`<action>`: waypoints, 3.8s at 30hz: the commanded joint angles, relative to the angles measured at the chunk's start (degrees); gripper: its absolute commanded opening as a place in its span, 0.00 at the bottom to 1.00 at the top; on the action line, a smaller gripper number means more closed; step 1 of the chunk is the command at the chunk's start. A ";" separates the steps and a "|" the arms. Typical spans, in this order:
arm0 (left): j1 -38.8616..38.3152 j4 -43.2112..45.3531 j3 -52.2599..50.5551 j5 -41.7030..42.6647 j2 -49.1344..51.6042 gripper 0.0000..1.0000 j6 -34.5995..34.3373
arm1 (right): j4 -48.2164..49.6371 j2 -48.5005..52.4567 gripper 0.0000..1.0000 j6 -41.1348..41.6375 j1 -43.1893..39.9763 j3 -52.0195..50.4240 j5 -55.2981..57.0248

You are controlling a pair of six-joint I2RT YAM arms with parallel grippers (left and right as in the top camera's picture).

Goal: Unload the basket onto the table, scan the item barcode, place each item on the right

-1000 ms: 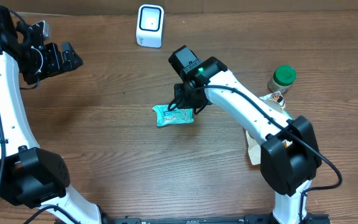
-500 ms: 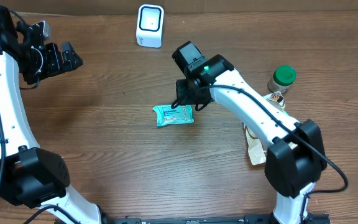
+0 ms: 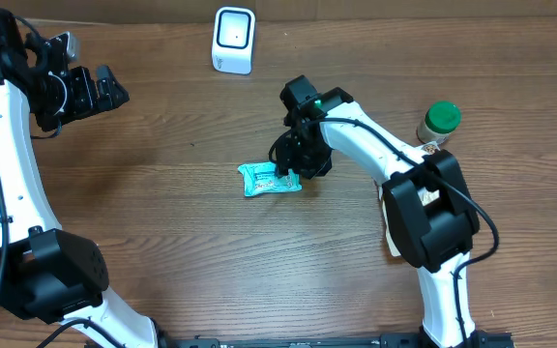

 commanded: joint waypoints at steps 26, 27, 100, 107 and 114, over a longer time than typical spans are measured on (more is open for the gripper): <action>-0.42 0.02 0.59 -0.13 -0.39 1.00 1.07 | -5.55 -11.26 0.04 1.73 1.49 4.35 14.58; -0.42 0.00 0.59 -0.13 -0.39 1.00 1.07 | -6.69 -12.33 0.04 1.73 2.10 4.35 17.49; -0.39 0.00 0.59 -0.13 -0.39 1.00 1.07 | -15.61 -2.29 0.52 -24.06 -20.63 10.25 2.73; -0.39 0.00 0.59 -0.13 -0.39 1.00 1.07 | -10.05 -2.27 0.35 -16.39 -20.59 3.78 10.67; -0.39 0.02 0.59 -0.13 -0.39 1.00 1.07 | -7.89 -2.25 0.27 -12.37 -19.19 0.26 12.63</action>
